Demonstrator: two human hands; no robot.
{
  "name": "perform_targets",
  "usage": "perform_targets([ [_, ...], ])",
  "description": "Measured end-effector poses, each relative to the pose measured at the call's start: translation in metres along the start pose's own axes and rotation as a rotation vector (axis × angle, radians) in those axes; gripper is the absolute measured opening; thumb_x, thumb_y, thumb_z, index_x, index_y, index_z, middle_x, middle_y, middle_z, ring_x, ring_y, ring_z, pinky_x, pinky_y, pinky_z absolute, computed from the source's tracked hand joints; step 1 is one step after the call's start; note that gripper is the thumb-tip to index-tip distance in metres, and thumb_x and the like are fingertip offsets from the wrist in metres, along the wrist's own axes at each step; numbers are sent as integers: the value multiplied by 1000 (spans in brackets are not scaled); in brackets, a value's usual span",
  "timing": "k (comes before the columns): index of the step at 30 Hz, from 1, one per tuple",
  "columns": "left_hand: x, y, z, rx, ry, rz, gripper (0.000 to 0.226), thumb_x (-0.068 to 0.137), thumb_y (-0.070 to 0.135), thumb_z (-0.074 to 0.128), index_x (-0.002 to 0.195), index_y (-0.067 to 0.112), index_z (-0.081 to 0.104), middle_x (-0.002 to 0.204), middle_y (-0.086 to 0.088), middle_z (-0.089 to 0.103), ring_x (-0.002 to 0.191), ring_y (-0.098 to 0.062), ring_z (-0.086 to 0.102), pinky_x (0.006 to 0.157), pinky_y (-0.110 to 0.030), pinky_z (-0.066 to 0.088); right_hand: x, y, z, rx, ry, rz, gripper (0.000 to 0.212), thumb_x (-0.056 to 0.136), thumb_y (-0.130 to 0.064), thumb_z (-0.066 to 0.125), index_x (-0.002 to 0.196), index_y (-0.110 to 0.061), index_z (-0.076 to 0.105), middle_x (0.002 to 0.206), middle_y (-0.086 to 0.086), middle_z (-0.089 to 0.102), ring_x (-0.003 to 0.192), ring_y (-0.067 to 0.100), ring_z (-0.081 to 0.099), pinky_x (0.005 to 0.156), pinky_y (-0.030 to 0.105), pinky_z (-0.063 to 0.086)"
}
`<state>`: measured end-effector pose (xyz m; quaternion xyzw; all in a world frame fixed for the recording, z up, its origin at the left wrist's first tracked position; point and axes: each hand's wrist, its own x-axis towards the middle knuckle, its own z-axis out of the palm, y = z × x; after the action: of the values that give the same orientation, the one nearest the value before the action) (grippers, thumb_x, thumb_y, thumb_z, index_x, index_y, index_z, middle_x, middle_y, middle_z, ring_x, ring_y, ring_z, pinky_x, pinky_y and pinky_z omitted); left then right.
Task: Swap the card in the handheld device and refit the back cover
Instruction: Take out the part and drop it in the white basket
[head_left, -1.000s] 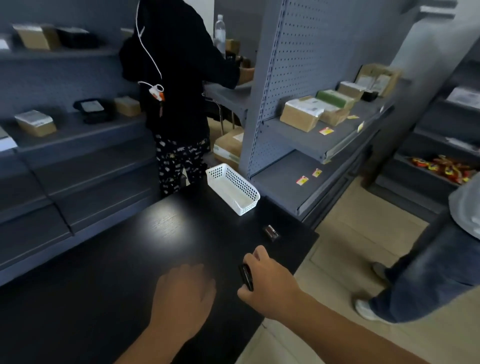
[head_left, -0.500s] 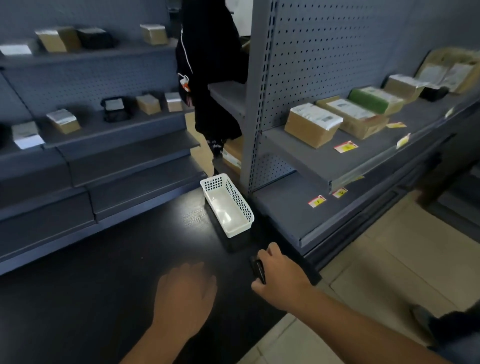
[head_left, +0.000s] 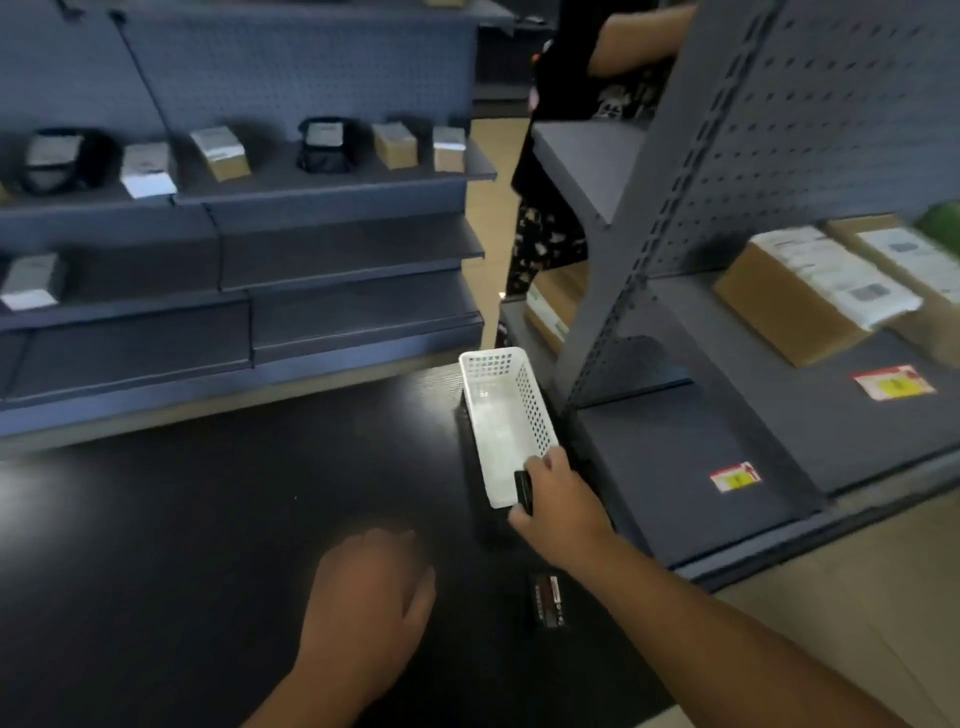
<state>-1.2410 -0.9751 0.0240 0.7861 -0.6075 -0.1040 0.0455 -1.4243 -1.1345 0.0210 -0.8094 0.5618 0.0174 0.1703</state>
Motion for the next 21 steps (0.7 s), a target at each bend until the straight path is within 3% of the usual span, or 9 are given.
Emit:
perform_targets([
  [5,-19,-17,13,-37,-53,-132,58,93,61,37,135,29,60,124,9,67,114,-11,61,101,-34,49,90,-2,27,-97,-56,-18,45,92,-32,68,128,-10,52,136,12,41,109,35,61,88,43,53],
  [10,-36,-37,19,-12,-75,-273,44,92,51,56,123,24,70,114,5,72,104,-16,67,90,-39,56,124,10,64,-237,-159,-37,43,93,-35,68,125,-12,52,135,10,40,105,32,62,76,37,44],
  [13,-38,-44,26,3,-82,-315,41,96,46,54,121,19,70,112,1,72,101,-20,68,87,-41,57,125,15,73,-274,-222,-46,40,94,-34,65,125,-12,52,132,9,43,104,31,61,73,36,41],
  [15,-39,-44,25,-9,-69,-320,39,96,45,55,121,18,70,111,1,72,99,-20,68,86,-41,57,116,14,65,-233,-180,-69,39,95,-32,63,126,-11,54,128,8,48,106,30,61,75,37,46],
  [19,-39,-50,16,-32,-54,-299,38,95,44,60,121,19,71,111,0,72,99,-19,69,85,-40,58,44,23,44,37,167,-338,40,85,-25,75,120,-13,64,115,4,60,98,24,63,76,36,57],
  [21,-41,-56,14,-30,-45,-276,37,95,44,59,120,19,71,110,1,73,99,-19,69,84,-40,58,-10,40,57,33,32,-414,54,81,-34,78,130,-18,63,128,0,58,113,18,61,87,31,58],
])
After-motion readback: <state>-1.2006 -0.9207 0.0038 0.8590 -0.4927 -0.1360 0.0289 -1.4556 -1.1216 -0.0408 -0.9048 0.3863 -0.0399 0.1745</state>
